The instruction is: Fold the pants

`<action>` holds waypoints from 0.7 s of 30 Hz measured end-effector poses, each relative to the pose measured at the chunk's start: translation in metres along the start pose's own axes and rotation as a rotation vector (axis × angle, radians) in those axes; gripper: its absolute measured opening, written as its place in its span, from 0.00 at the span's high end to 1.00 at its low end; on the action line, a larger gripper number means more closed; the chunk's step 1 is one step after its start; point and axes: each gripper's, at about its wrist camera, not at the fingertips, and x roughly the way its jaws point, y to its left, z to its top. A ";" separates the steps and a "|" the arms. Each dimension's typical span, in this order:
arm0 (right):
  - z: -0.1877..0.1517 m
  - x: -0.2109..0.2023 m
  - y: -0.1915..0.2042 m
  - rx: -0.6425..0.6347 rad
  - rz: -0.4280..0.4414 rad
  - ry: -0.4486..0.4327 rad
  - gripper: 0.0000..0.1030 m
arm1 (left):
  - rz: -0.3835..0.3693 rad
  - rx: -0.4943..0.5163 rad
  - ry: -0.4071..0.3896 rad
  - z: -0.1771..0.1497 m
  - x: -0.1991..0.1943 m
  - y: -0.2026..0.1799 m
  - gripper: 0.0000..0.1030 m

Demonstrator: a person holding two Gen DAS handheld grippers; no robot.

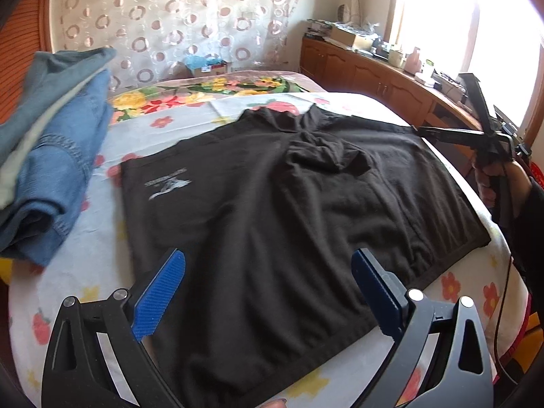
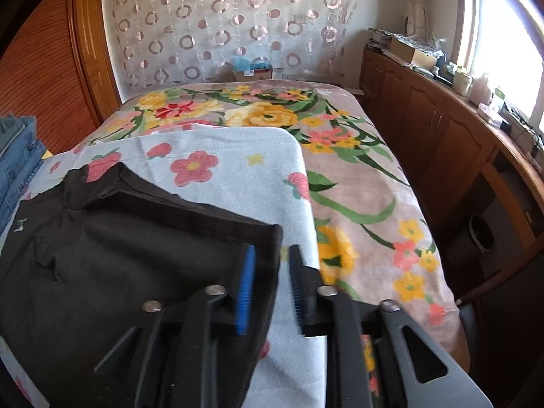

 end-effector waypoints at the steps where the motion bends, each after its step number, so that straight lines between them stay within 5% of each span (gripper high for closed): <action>1: -0.002 -0.008 0.003 -0.005 0.010 -0.011 0.64 | 0.006 -0.004 -0.002 -0.002 -0.003 0.002 0.04; 10: -0.064 -0.062 0.030 -0.078 0.120 -0.093 0.52 | 0.052 -0.045 0.002 -0.024 -0.021 0.025 0.07; 21: -0.101 -0.067 0.040 -0.116 0.161 -0.081 0.49 | 0.090 -0.089 0.014 -0.060 -0.041 0.045 0.16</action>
